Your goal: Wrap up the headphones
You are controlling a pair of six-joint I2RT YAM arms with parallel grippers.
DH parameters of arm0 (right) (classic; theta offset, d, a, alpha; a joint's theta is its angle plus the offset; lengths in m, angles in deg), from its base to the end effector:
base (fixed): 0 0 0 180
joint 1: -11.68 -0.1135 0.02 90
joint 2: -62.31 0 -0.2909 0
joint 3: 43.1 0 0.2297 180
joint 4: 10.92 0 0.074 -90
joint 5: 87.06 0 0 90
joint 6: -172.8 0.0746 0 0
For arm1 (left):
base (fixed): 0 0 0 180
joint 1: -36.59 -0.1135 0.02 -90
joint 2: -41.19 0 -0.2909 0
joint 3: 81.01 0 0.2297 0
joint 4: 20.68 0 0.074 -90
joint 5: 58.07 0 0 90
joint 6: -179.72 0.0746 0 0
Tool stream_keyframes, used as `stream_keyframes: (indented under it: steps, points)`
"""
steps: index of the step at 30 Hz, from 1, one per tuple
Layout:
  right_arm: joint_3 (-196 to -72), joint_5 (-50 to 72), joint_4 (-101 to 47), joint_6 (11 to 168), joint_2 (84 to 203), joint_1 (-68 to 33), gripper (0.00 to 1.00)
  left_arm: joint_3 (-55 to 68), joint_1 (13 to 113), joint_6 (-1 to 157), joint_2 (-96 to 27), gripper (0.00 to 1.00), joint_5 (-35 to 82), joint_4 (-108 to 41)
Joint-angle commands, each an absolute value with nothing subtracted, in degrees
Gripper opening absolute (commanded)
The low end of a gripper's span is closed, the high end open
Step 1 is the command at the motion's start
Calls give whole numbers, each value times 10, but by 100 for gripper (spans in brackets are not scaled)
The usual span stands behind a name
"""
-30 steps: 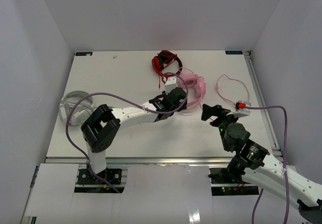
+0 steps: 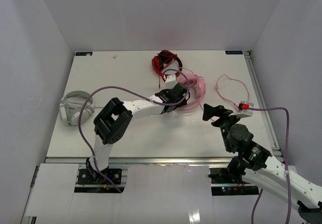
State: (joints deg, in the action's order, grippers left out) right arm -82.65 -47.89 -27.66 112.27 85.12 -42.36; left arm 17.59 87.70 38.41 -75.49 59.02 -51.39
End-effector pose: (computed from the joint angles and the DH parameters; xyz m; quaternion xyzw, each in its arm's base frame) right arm 0.1014 0.0413 0.2924 0.1606 0.6886 0.1989 0.6785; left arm 0.3162 -0.3379 0.1965 -0.0840 0.9098 -0.1293 0.3852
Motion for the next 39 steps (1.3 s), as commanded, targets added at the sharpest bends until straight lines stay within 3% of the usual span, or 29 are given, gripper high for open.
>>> stream_keyframes:
  steps: [1,5,8,11,17,18,25,34,39]
  points:
    - [-822,-490,-260,1125,849,-426,96,216,877,381,-769,65,601,-546]
    - [-822,-487,-258,1123,850,-426,96,219,877,390,-770,59,608,-551]
    - [-822,-483,-256,1122,850,-426,97,221,877,401,-772,46,621,-554]
    - [-822,-482,-257,1121,849,-426,97,228,877,411,-775,39,628,-560]
    - [-822,-482,-256,1120,845,-426,97,235,877,433,-764,2,653,-579]
    - [-821,-482,-256,1120,845,-426,97,235,877,440,-758,0,659,-583]
    - [-821,-480,-256,1120,844,-426,97,218,863,570,-675,0,660,-591]
    - [-820,-480,-255,1120,842,-426,97,196,801,603,-505,0,541,-609]
    - [-820,-481,-254,1120,845,-426,97,185,770,594,-469,0,464,-614]
